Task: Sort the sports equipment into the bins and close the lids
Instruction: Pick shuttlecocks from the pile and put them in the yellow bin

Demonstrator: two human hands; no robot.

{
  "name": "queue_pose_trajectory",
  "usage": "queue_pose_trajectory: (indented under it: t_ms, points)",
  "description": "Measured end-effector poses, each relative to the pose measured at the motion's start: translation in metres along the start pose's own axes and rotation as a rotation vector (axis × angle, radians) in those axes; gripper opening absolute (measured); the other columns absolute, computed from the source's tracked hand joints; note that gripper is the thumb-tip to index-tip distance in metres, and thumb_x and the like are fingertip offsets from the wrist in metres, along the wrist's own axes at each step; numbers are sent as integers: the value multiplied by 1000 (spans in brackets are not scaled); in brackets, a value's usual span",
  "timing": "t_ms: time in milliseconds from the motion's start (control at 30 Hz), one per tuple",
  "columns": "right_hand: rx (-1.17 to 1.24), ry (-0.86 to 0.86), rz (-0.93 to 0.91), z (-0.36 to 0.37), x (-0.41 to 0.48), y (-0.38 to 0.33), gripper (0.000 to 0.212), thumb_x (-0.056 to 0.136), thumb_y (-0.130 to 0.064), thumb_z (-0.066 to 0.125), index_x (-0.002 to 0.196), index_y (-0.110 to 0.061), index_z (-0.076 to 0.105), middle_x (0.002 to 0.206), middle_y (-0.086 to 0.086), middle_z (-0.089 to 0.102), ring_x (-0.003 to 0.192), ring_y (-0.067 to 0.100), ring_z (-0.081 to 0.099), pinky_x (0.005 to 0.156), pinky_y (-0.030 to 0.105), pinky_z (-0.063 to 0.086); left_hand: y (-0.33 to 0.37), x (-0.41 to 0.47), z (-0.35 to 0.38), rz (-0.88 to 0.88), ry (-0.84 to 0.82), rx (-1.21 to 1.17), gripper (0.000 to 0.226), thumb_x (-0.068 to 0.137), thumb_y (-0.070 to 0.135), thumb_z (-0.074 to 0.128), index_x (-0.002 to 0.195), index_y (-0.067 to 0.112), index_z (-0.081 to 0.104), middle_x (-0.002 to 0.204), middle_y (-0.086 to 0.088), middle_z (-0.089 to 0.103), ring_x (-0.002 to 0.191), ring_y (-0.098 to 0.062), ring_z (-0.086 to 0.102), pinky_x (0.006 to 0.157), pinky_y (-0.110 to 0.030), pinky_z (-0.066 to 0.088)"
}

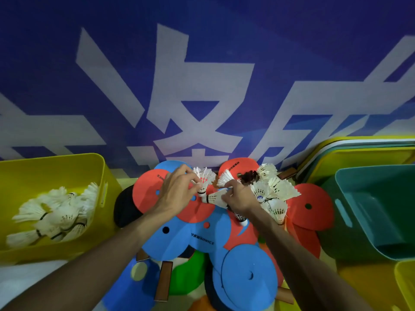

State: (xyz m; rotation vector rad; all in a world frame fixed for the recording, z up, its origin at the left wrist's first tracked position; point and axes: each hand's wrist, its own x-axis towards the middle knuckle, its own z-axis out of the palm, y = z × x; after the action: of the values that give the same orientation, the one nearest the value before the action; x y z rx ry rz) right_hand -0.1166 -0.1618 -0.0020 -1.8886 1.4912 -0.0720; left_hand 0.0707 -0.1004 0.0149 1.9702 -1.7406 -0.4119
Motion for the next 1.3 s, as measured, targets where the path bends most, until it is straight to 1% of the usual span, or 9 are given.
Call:
queue_pose_trajectory:
  t_ms: [67, 167, 300, 500, 633, 800, 867, 1033, 1300]
  points:
    - [-35, -3, -17, 9, 1, -4, 41, 87, -15, 57, 127, -8, 52, 116, 16, 64, 103, 28, 61, 73, 24, 44, -8, -5, -10, 4, 44, 17, 8, 84, 23, 68, 88, 17, 72, 98, 2, 54, 97, -16, 50, 82, -24, 26]
    - [-17, -5, -6, 21, 3, -10, 40, 86, -12, 58, 125, -6, 54, 115, 16, 64, 104, 29, 61, 81, 27, 45, -20, -12, -24, -13, 75, -60, 6, 83, 20, 69, 86, 16, 72, 90, 2, 53, 89, -15, 52, 82, -23, 39]
    - [0, 10, -19, 30, 5, -18, 29, 83, -6, 56, 110, -9, 63, 106, 15, 68, 89, 24, 62, 57, 14, 35, -31, -19, -37, -95, 74, -132, 7, 85, 20, 67, 87, 16, 72, 91, 2, 57, 80, -9, 58, 72, -4, 37]
    - [39, 43, -145, 20, 1, -37, 30, 85, -5, 58, 112, -13, 63, 91, 5, 61, 73, 15, 53, 52, 7, 39, -35, -26, -45, -127, 149, -139, 5, 83, 20, 68, 86, 17, 71, 89, 6, 58, 79, -9, 58, 75, -24, 47]
    - [70, 128, -206, 3, -7, -52, 34, 85, -7, 59, 118, -17, 62, 86, -3, 55, 74, 13, 52, 54, 12, 37, -28, -27, -55, -145, 214, -214, 3, 80, 15, 71, 78, 17, 71, 86, 6, 58, 76, -9, 58, 72, -21, 45]
    - [172, 175, -280, -14, -19, -85, 37, 85, -8, 59, 120, -19, 57, 84, 0, 59, 71, 19, 59, 72, 36, 55, -31, -39, -89, -131, 351, -242, 8, 75, 8, 72, 78, 15, 73, 80, 8, 57, 71, -4, 56, 67, -4, 37]
    - [199, 190, -311, -14, -23, -105, 36, 85, -9, 59, 120, -20, 58, 83, 0, 60, 73, 21, 60, 72, 35, 55, -39, -49, -105, -137, 401, -242, 9, 74, 6, 73, 78, 14, 73, 82, 2, 60, 74, -10, 59, 68, -2, 39]
    - [308, 170, -385, 12, -28, -158, 33, 83, -7, 59, 115, -18, 61, 71, -1, 60, 70, 26, 66, 72, 41, 57, -66, -77, -140, -240, 480, -242, 10, 75, 8, 72, 80, 16, 71, 85, -1, 62, 76, -14, 60, 74, -21, 47]
    - [343, 14, -443, 88, -35, -227, 34, 85, -9, 58, 119, -16, 57, 76, -1, 58, 79, 28, 64, 79, 46, 55, -134, -123, -187, -413, 578, -252, 6, 81, 16, 72, 87, 14, 72, 92, -1, 63, 81, -15, 63, 73, -14, 43]
